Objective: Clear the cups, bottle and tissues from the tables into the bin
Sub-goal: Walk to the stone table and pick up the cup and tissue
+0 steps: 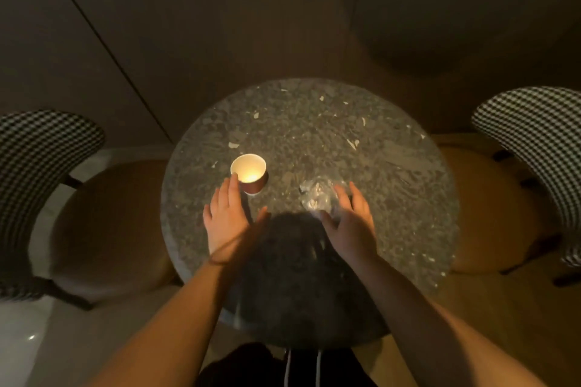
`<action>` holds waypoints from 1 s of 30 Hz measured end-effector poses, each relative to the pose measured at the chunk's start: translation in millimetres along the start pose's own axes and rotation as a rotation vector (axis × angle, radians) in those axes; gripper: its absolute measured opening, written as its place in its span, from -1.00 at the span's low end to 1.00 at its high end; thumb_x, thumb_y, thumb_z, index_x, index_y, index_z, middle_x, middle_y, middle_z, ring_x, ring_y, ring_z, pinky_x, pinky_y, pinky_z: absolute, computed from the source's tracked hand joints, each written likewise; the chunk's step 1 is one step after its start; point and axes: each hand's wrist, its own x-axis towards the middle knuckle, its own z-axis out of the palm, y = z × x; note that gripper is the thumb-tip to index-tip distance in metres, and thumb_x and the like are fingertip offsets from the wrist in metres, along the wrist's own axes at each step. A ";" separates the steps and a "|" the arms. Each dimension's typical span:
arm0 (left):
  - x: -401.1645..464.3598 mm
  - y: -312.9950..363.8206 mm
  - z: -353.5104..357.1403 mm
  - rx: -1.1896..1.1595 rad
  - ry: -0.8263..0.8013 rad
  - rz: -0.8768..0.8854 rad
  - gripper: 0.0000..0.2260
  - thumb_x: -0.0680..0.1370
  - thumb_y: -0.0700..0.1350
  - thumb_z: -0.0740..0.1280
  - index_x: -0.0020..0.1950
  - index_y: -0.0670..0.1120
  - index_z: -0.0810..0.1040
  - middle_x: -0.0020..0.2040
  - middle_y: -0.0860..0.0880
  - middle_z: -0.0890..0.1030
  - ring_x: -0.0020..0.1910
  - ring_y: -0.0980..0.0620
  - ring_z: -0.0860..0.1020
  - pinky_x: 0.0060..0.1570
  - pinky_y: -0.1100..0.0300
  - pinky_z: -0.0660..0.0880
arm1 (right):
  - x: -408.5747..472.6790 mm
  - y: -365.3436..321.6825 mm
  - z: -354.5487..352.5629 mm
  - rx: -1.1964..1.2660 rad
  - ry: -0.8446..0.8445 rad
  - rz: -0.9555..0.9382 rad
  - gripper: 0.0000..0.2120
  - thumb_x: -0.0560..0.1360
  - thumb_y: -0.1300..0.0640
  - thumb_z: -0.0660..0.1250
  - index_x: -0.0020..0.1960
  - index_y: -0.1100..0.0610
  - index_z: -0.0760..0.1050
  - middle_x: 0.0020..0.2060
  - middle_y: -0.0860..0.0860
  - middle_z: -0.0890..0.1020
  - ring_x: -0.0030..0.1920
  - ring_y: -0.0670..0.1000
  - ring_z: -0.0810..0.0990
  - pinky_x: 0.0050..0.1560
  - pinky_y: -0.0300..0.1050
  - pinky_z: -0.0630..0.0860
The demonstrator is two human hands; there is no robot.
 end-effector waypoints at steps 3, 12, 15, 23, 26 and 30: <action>30.9 6.3 7.0 -0.035 0.049 0.006 -0.11 0.39 0.31 0.33 0.53 -0.05 0.00 0.51 -0.09 0.17 0.47 -0.11 0.16 0.39 -0.16 0.10 | 27.0 7.8 8.1 -0.123 -0.066 -0.059 -0.33 0.49 -0.26 0.18 0.51 -0.10 0.06 0.52 0.12 0.11 0.50 0.16 0.10 0.41 0.19 0.23; 90.9 -2.1 32.2 -0.149 -0.110 -0.011 -0.01 0.30 0.14 0.51 0.54 -0.03 -0.02 0.48 -0.14 0.17 0.44 -0.13 0.17 0.39 -0.03 0.18 | 64.2 15.1 42.9 -0.240 -0.248 -0.100 -0.21 0.42 -0.38 0.18 0.53 -0.11 0.01 0.55 0.09 -0.01 0.53 0.12 -0.09 0.49 0.15 0.03; 97.5 -3.3 34.8 -0.155 -0.109 0.027 -0.10 0.35 0.05 0.51 0.52 -0.13 0.07 0.38 -0.15 0.31 0.32 -0.13 0.32 0.27 0.06 0.31 | 62.7 13.9 47.9 -0.291 -0.218 -0.096 -0.35 0.49 -0.28 0.19 0.48 -0.01 0.21 0.51 0.11 0.16 0.52 0.13 0.04 0.47 0.12 0.10; 93.1 3.5 30.3 -0.154 -0.095 0.118 -0.20 0.31 0.00 0.55 0.43 -0.16 0.25 0.29 -0.17 0.41 0.21 -0.19 0.47 0.07 -0.03 0.45 | 52.2 4.7 31.8 -0.268 -0.114 -0.032 -0.64 0.47 0.04 0.33 0.26 0.03 0.47 0.16 0.03 0.52 0.18 0.08 0.45 0.13 -0.02 0.42; 90.7 13.9 27.1 -0.143 -0.132 0.177 -0.23 0.32 0.09 0.52 0.40 -0.05 0.21 0.27 -0.12 0.42 0.11 -0.22 0.51 -0.09 -0.07 0.49 | 38.3 2.4 20.1 -0.153 -0.015 0.077 -0.71 0.45 0.08 0.35 0.16 0.10 0.52 0.04 0.09 0.58 0.07 0.13 0.52 0.05 0.05 0.46; 84.5 31.5 28.3 -0.129 -0.207 0.332 -0.27 0.31 0.16 0.49 0.35 0.01 0.22 0.23 -0.09 0.42 0.02 -0.21 0.55 -0.24 0.01 0.46 | 4.8 7.0 9.2 -0.118 0.116 0.219 -0.80 0.48 0.05 0.33 0.04 0.12 0.53 -0.07 0.12 0.59 0.00 0.20 0.52 -0.03 0.03 0.38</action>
